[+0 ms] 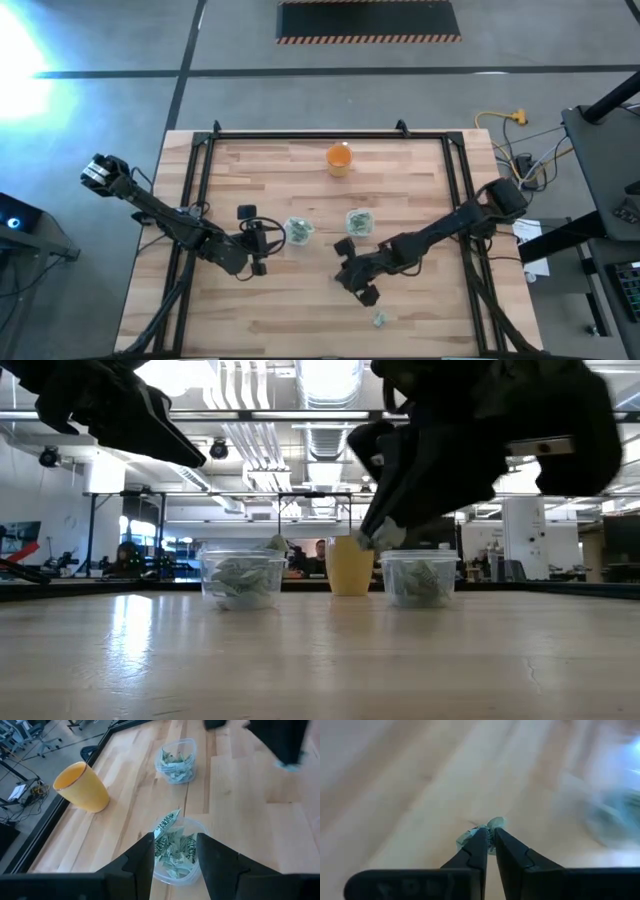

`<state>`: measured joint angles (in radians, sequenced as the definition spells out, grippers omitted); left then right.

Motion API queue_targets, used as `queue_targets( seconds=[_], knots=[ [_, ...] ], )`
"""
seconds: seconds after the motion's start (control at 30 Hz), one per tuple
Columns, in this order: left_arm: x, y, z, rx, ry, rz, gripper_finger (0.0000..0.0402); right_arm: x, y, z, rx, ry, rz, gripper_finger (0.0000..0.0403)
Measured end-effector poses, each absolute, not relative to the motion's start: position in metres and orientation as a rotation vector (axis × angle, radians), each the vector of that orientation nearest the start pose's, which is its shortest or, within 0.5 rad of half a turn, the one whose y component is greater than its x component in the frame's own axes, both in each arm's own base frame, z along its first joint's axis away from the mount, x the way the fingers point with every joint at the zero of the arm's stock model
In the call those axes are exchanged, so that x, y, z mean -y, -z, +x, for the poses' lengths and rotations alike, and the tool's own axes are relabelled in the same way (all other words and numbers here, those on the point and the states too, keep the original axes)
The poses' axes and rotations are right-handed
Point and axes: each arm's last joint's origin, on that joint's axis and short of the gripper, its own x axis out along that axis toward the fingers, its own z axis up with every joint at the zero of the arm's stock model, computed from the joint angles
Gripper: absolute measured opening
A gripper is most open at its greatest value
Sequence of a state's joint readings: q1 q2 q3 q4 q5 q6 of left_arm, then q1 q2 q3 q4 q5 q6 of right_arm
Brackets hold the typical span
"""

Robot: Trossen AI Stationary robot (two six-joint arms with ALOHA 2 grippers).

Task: Pick and place items into bin
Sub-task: Put the green sweetener bag into the right transparent food container

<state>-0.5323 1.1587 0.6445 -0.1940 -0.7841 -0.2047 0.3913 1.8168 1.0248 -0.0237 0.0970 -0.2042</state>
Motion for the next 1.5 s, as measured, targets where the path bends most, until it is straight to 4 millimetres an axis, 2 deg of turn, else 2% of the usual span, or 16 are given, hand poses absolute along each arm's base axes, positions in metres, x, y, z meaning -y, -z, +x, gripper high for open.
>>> queue_targets(
  seconds=[0.17,0.3,0.4,0.5,0.7,0.9,1.23,1.5],
  knots=[
    [0.096,-0.220,0.203,-0.532,-0.296,0.236,0.0131,-0.122,-0.176,0.325,-0.836,-0.183,-0.486,0.0027],
    [0.096,-0.220,0.203,-0.532,-0.296,0.238,0.0131,-0.107,-0.190,0.313,-0.894,0.044,-0.542,0.0027],
    [0.096,-0.219,0.203,-0.532,-0.296,0.237,0.0131,-0.093,-0.200,0.305,-0.889,0.201,-0.550,0.0027],
    [0.096,-0.219,0.203,-0.532,-0.296,0.237,0.0131,-0.081,-0.204,0.300,-0.879,0.274,-0.518,0.0027],
    [0.096,-0.220,0.203,-0.530,-0.296,0.235,0.0131,-0.060,-0.193,0.291,-0.922,0.347,-0.468,0.0027],
    [0.096,-0.219,0.203,-0.532,-0.296,0.236,0.0131,-0.048,-0.178,0.285,-0.978,0.381,-0.460,0.0027],
    [0.095,-0.216,0.202,-0.539,-0.297,0.242,0.0131,-0.047,-0.175,0.282,-0.983,0.390,-0.438,0.0030],
    [0.095,-0.216,0.202,-0.539,-0.297,0.241,0.0131,-0.047,-0.173,0.281,-0.990,0.393,-0.435,0.0079]
  ],
)
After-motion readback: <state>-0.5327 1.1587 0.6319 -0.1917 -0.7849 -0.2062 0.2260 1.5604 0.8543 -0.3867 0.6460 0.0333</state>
